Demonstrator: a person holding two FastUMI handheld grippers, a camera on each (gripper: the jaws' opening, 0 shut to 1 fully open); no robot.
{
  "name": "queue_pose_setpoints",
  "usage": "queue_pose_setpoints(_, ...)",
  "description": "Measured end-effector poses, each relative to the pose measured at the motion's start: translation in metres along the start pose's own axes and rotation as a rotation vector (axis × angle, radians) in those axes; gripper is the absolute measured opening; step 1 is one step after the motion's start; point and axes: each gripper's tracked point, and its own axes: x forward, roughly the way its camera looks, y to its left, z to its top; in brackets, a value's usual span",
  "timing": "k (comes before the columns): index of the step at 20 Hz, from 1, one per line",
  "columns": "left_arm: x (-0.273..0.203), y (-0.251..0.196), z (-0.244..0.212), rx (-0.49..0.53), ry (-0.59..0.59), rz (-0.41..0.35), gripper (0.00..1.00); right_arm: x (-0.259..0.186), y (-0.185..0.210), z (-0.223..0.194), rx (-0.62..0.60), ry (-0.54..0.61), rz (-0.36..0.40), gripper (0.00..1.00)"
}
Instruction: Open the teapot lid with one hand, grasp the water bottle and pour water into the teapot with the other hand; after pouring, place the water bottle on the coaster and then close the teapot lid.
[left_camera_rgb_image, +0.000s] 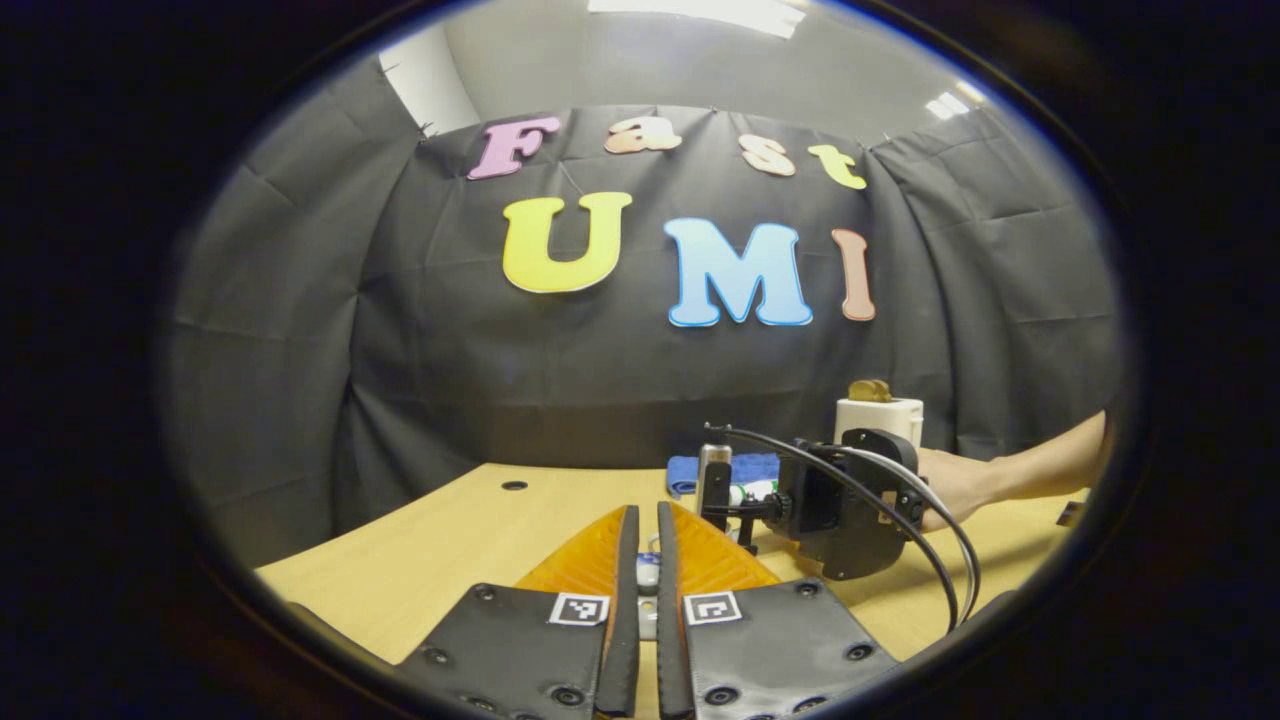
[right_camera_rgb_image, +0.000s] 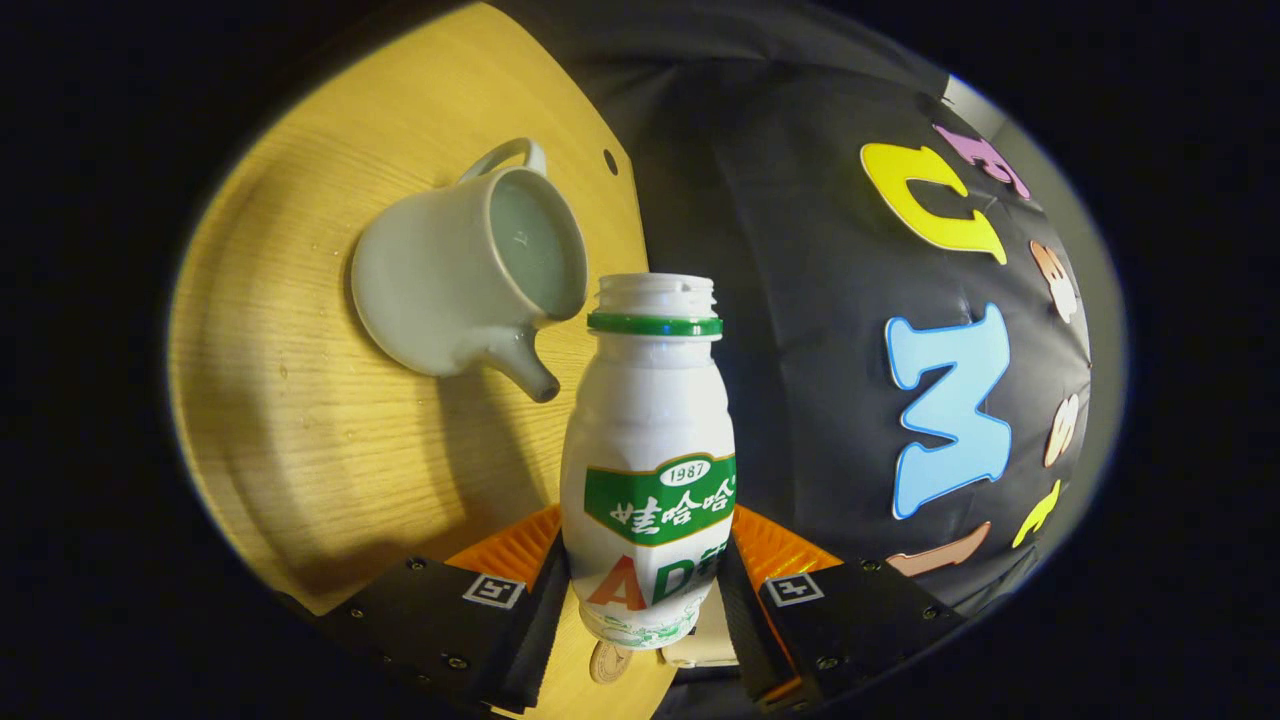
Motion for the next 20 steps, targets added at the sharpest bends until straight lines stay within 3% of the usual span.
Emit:
queue_pose_setpoints(7, 0.001, 0.005, -0.010, -0.010, 0.028, 0.009, 0.17, -0.002, -0.008, 0.006, -0.125, -0.005, -0.030, 0.72)
queue_pose_setpoints(8, 0.000, 0.006, -0.009, -0.008, 0.027, 0.011, 0.13, -0.001, -0.009, 0.007, -0.145, -0.004, -0.036, 0.72)
queue_pose_setpoints(14, 0.002, 0.009, -0.022, -0.013, 0.053, 0.018, 0.17, -0.002, -0.015, 0.012, -0.209, -0.012, -0.057, 0.72)
queue_pose_setpoints(17, 0.002, 0.011, -0.024, -0.011, 0.057, 0.022, 0.14, -0.002, -0.022, 0.013, -0.257, -0.012, -0.083, 0.72)
queue_pose_setpoints(19, 0.003, 0.009, -0.024, -0.011, 0.060, 0.020, 0.18, -0.001, -0.025, 0.014, -0.276, -0.013, -0.092, 0.72)
queue_pose_setpoints(20, 0.001, 0.009, -0.025, -0.009, 0.063, 0.019, 0.14, -0.001, -0.027, 0.015, -0.285, -0.012, -0.094, 0.72)
